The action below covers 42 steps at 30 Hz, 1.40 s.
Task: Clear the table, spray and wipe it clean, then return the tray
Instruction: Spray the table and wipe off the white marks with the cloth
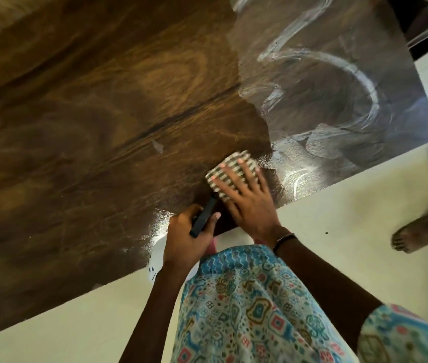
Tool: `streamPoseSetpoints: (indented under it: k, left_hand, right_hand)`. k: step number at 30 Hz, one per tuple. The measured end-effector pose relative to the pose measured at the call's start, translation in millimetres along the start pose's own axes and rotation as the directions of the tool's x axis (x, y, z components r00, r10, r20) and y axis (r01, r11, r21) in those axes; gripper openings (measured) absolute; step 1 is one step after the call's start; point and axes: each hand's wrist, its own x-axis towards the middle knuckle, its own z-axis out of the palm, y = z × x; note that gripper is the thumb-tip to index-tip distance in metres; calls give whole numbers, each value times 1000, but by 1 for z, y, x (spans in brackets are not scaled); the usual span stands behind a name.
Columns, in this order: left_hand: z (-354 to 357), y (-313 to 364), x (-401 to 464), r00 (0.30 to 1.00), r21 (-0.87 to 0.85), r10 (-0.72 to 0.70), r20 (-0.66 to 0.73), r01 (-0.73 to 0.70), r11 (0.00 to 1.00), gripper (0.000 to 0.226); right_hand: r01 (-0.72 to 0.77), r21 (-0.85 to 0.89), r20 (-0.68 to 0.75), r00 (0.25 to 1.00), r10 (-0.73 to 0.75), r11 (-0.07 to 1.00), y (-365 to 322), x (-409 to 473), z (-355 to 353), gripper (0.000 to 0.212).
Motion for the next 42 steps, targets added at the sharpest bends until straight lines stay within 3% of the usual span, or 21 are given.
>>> streamPoseSetpoints:
  k: [3, 5, 11, 18, 29, 34, 36, 42]
  left_hand:
    - [7, 11, 1, 999, -17, -9, 35, 9, 1000, 25]
    - [10, 21, 0, 998, -30, 2, 61, 0, 1000, 23]
    - [36, 42, 9, 996, 26, 2, 93, -4, 1000, 25]
    - [78, 88, 23, 982, 88, 55, 183, -72, 994, 25]
    - [99, 117, 47, 976, 137, -49, 213, 19, 990, 32]
    - [100, 126, 52, 985, 120, -75, 156, 57, 991, 32]
    - [101, 130, 54, 989, 91, -63, 133, 51, 995, 31]
    - [105, 142, 58, 990, 91, -8, 139, -5, 996, 27]
  right_hand:
    - [222, 1, 83, 972, -221, 975, 0, -15, 12, 43]
    - [279, -16, 114, 955, -275, 960, 18, -33, 12, 41]
    - [79, -97, 45, 996, -75, 992, 90, -63, -21, 53]
    - [258, -133, 64, 966, -252, 957, 130, -70, -27, 45]
    - [-96, -45, -93, 991, 91, 994, 222, -83, -69, 51]
    - [-235, 3, -151, 961, 233, 972, 203, -50, -65, 51]
    - [-198, -7, -118, 974, 196, 980, 182, -32, -58, 51]
    - [175, -76, 1, 985, -175, 982, 178, -50, -47, 48]
